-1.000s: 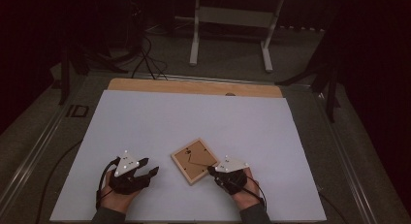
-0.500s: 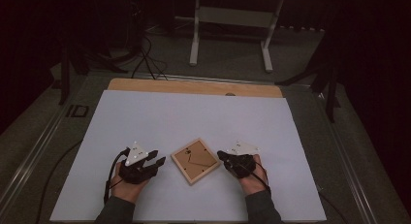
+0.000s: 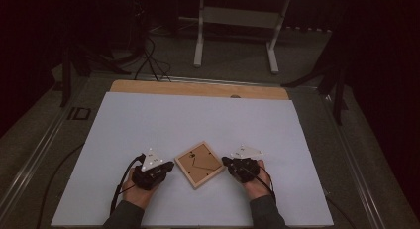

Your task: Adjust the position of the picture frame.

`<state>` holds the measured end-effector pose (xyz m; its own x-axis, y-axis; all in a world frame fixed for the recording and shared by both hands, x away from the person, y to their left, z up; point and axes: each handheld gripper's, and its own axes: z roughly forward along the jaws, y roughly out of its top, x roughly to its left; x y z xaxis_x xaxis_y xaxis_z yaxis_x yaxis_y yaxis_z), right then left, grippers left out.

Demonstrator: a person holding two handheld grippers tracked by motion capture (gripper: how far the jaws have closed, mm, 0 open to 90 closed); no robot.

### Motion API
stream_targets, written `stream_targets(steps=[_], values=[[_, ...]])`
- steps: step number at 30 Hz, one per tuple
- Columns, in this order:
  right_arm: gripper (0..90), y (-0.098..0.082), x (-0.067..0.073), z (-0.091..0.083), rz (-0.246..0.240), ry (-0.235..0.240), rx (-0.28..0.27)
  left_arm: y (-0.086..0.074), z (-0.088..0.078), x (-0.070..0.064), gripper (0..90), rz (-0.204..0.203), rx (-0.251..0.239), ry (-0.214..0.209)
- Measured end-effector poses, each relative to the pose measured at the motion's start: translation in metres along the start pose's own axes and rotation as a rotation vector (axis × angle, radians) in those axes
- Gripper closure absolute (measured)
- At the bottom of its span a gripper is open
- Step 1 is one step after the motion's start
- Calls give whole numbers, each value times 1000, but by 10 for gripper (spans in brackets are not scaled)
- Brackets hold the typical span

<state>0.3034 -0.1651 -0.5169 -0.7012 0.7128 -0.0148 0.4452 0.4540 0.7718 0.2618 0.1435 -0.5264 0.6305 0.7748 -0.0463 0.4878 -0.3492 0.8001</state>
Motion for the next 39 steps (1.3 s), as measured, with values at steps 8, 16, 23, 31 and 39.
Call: stream_targets(steps=[8, 16, 23, 31, 39], values=[[895, -4, 0, 2, 8, 8, 30, -1, 11, -7, 894, 6, 44, -39], [897, -4, 5, 3, -4, 20, 35, -1, 14, -9, 895, 2, 62, -20], [898, -5, 11, 3, -29, 36, 44, 1, 15, -4, 897, -23, 55, 3], [898, -5, 22, 2, -60, 60, 48, 5, 21, 7, 898, -49, 48, 25], [898, -4, 36, 4, -88, 93, 45, 8, 22, 19, 897, -70, 22, 29]])
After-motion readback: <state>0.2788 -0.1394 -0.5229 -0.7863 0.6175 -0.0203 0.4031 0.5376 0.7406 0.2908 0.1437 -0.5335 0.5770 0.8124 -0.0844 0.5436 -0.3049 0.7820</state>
